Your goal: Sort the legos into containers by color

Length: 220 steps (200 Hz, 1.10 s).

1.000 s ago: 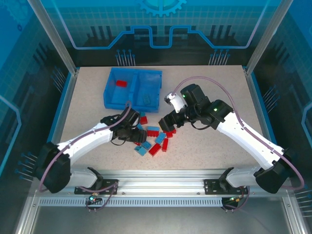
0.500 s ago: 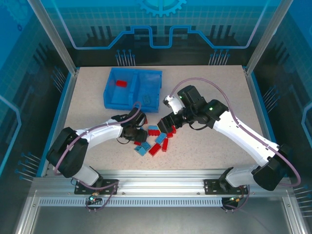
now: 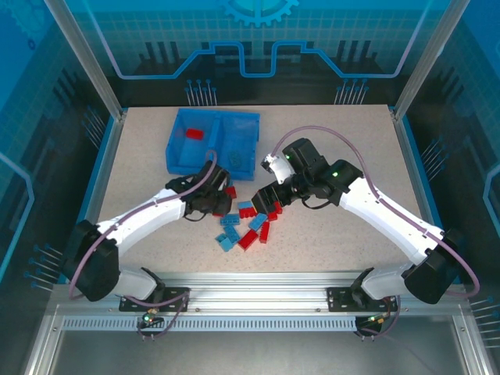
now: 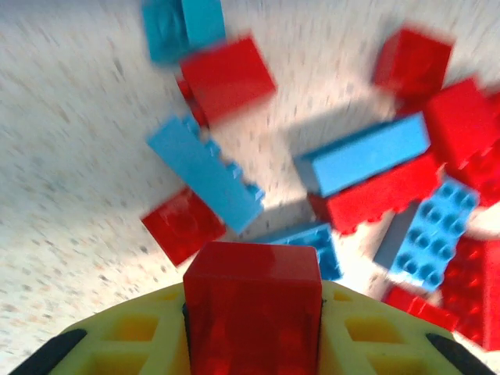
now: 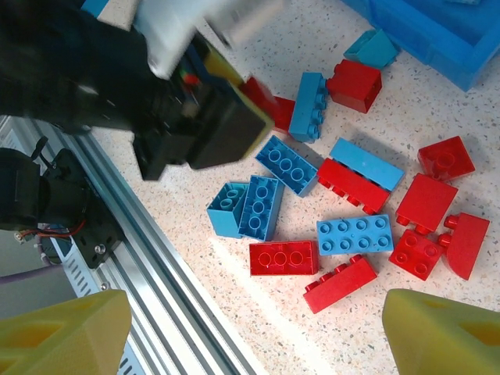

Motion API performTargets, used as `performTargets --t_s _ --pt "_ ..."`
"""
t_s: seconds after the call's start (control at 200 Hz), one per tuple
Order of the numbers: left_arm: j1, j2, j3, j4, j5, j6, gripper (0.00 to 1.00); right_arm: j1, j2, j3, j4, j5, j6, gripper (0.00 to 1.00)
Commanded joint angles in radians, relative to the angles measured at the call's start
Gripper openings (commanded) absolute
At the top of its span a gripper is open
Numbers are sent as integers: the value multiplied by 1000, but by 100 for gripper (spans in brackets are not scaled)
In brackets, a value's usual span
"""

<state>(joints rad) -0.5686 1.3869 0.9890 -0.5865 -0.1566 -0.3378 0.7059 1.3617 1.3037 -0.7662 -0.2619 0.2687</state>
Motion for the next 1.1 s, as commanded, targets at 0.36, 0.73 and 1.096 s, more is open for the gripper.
performTargets --t_s 0.36,0.73,1.096 --pt "381 405 524 122 -229 232 26 -5 -83 -18 13 98 69 85" --pt "487 790 856 57 -79 98 35 1 -218 -66 -13 154 113 85" --pt "487 642 785 67 19 47 51 -2 -231 -77 5 171 122 86"
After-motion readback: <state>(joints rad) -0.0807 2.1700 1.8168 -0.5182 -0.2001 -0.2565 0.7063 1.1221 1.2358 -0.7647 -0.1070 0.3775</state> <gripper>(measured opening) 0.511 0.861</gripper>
